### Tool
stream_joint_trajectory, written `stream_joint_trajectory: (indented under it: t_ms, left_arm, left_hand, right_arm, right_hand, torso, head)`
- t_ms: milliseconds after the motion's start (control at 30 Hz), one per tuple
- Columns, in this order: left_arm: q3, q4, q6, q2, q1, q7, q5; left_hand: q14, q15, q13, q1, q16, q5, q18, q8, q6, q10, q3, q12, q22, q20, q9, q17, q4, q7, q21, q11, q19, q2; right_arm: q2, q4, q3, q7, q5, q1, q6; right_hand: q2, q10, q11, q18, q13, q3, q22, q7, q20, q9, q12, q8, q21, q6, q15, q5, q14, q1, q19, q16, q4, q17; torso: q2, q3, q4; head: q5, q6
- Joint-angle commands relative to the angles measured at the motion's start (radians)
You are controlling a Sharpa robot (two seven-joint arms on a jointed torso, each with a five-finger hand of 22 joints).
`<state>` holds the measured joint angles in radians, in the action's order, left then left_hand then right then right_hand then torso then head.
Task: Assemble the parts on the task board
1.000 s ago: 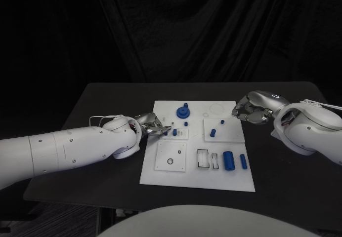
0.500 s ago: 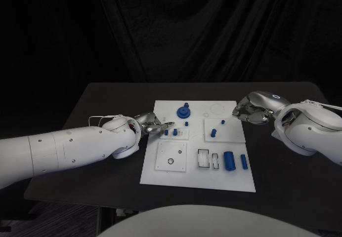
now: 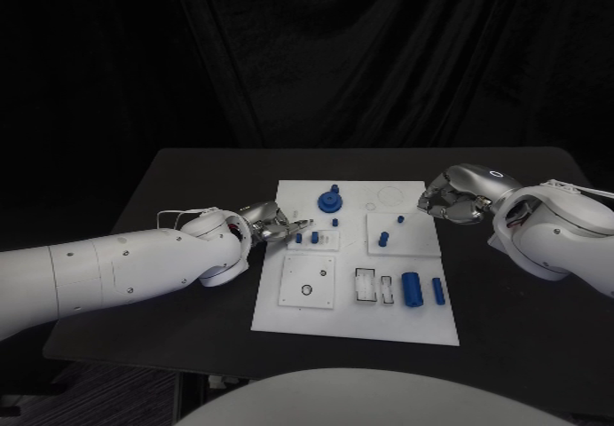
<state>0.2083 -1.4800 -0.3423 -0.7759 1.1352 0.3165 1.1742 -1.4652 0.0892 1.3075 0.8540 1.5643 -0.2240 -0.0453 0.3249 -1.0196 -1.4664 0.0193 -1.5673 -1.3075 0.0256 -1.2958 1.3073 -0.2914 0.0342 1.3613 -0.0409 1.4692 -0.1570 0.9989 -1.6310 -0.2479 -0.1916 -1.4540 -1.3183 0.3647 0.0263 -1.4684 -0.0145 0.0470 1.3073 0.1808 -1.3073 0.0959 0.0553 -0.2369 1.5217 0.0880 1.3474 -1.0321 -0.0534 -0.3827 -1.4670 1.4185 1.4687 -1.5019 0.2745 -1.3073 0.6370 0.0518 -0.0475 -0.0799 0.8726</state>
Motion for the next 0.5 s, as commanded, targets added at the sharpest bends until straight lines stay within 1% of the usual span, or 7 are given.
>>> stream_joint_trajectory:
  t_ms: [33,167,200,267,333,400,500]
  left_arm:
    - [0.003,-0.005,-0.137,-0.012,-0.006,-0.124,-0.004]
    - [0.003,-0.015,-0.296,-0.040,-0.003,-0.305,-0.004]
    - [0.002,-0.016,-0.323,-0.047,-0.001,-0.355,-0.004]
    - [0.002,-0.016,-0.355,-0.056,0.006,-0.428,-0.004]
    - [0.002,-0.011,-0.364,-0.061,0.021,-0.499,-0.004]
    - [0.002,0.000,-0.339,-0.059,0.037,-0.555,-0.004]
    - [0.002,0.032,-0.258,-0.046,0.060,-0.652,-0.004]
  left_hand:
    - [-0.106,-0.003,0.263,0.110,0.006,-0.074,-0.002,0.031,0.016,-0.104,0.011,-0.003,-0.201,0.001,-0.037,0.263,0.003,-0.013,0.013,-0.001,0.006,0.033]
    - [-0.106,-0.005,0.263,0.236,0.006,-0.103,-0.005,0.060,0.089,-0.104,0.011,-0.003,-0.197,0.003,-0.040,0.263,0.006,-0.006,0.002,0.004,-0.002,0.069]
    - [-0.106,-0.018,0.263,0.279,0.006,-0.104,-0.008,0.038,0.167,-0.104,0.010,-0.003,-0.192,0.011,-0.036,0.263,-0.001,0.015,-0.016,0.020,-0.015,0.078]
    - [-0.106,-0.035,0.263,0.314,0.006,-0.105,-0.014,0.027,0.226,-0.104,0.011,-0.003,-0.182,0.024,-0.036,0.263,-0.002,0.035,-0.050,0.040,-0.040,0.080]
    - [-0.106,-0.075,0.259,0.366,0.006,-0.107,-0.026,-0.023,0.346,-0.096,0.016,0.005,-0.160,0.052,-0.001,0.263,-0.001,0.081,-0.130,0.078,-0.107,0.079]
    - [-0.051,-0.093,0.224,0.404,-0.023,-0.107,-0.038,-0.041,0.415,-0.004,0.017,0.086,-0.140,0.067,0.018,0.207,-0.001,0.097,-0.203,0.092,-0.178,0.074]
    - [0.277,-0.133,0.101,0.485,-0.185,-0.067,-0.063,-0.020,0.511,0.419,-0.003,0.402,-0.078,0.093,0.034,-0.022,0.002,0.114,-0.436,0.129,-0.430,0.060]
  right_arm:
    - [0.005,-0.003,0.001,-0.008,-0.002,0.003,0.007]
    - [0.010,-0.003,0.001,-0.001,-0.002,0.003,0.021]
    - [0.010,-0.002,0.001,0.000,-0.002,0.003,0.022]
    - [0.009,-0.001,0.001,0.000,-0.002,0.003,0.022]
    - [0.009,0.000,0.001,0.001,-0.002,0.003,0.023]
    - [0.009,0.000,0.001,0.002,-0.002,0.003,0.024]
    - [0.009,0.001,0.001,0.007,-0.002,0.003,0.030]
  right_hand:
    - [0.001,-0.056,0.000,0.005,0.204,0.007,-0.194,-0.001,0.001,0.000,-0.003,-0.001,-0.003,-0.009,0.000,-0.005,-0.082,0.004,0.013,0.004,0.001,-0.166]
    - [0.001,-0.056,0.000,0.005,0.205,0.007,-0.194,-0.001,0.001,0.000,-0.003,-0.001,-0.003,-0.010,0.000,-0.005,-0.082,0.005,0.013,0.004,0.000,-0.166]
    - [0.002,-0.056,0.001,0.005,0.205,0.007,-0.195,-0.001,0.001,0.000,-0.003,-0.001,-0.002,-0.009,0.000,-0.005,-0.082,0.005,0.014,0.004,0.000,-0.167]
    - [0.002,-0.056,0.001,0.005,0.205,0.007,-0.195,-0.001,0.001,0.000,-0.002,-0.001,-0.002,-0.009,0.000,-0.005,-0.082,0.005,0.014,0.004,0.000,-0.167]
    - [0.002,-0.056,0.001,0.005,0.205,0.007,-0.195,-0.001,0.001,0.000,-0.003,-0.001,-0.001,-0.009,0.000,-0.005,-0.082,0.004,0.014,0.004,0.000,-0.167]
    - [0.002,-0.056,0.001,0.005,0.205,0.007,-0.195,-0.001,0.001,0.000,-0.003,-0.001,-0.001,-0.009,0.000,-0.005,-0.082,0.004,0.014,0.004,0.000,-0.167]
    - [0.002,-0.056,0.001,0.005,0.205,0.007,-0.195,-0.001,0.001,0.000,-0.003,-0.001,-0.001,-0.009,0.000,-0.005,-0.082,0.004,0.014,0.004,0.000,-0.167]
  torso:
    - [-0.001,-0.0005,0.0005]
    - [-0.001,-0.0003,0.0004]
    - [-0.002,-0.0004,0.0005]
    - [-0.002,-0.0004,0.0002]
    - [-0.002,-0.0004,0.0002]
    - [-0.001,-0.0012,-0.0004]
    - [-0.002,-0.0018,-0.0014]
  head:
    - [0.003,0.000]
    - [0.005,0.000]
    - [0.005,0.000]
    - [0.007,0.000]
    - [0.009,0.000]
    - [0.008,0.000]
    - [0.004,0.000]
